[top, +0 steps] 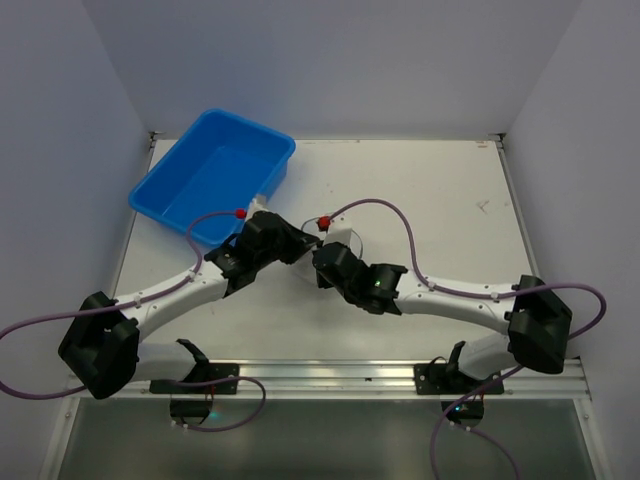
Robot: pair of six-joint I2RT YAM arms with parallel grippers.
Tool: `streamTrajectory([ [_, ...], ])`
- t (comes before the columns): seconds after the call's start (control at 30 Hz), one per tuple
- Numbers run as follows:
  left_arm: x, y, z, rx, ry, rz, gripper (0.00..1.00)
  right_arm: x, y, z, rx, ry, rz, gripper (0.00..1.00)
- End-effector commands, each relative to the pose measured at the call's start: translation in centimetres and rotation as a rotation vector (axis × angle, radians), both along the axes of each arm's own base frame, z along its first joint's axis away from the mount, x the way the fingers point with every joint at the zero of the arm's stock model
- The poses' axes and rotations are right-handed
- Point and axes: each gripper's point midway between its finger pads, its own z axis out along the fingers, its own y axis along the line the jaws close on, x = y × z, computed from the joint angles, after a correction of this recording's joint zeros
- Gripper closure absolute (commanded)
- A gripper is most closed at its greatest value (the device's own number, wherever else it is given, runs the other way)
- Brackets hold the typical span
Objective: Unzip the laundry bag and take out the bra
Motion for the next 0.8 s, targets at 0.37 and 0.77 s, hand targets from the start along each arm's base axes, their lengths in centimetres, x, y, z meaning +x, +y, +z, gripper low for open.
streamTrajectory([
  [0.37,0.5,2.3,-2.6,0.135,-0.057,-0.166,1.00,-2.1,-10.2,-0.2,-0.014,-0.063,-0.034,1.00],
  [0.77,7.1,-1.5,2.5,0.221,-0.356,-0.430,0.56,-2.2,-4.6,2.8,0.230,0.031,0.235,1.00],
])
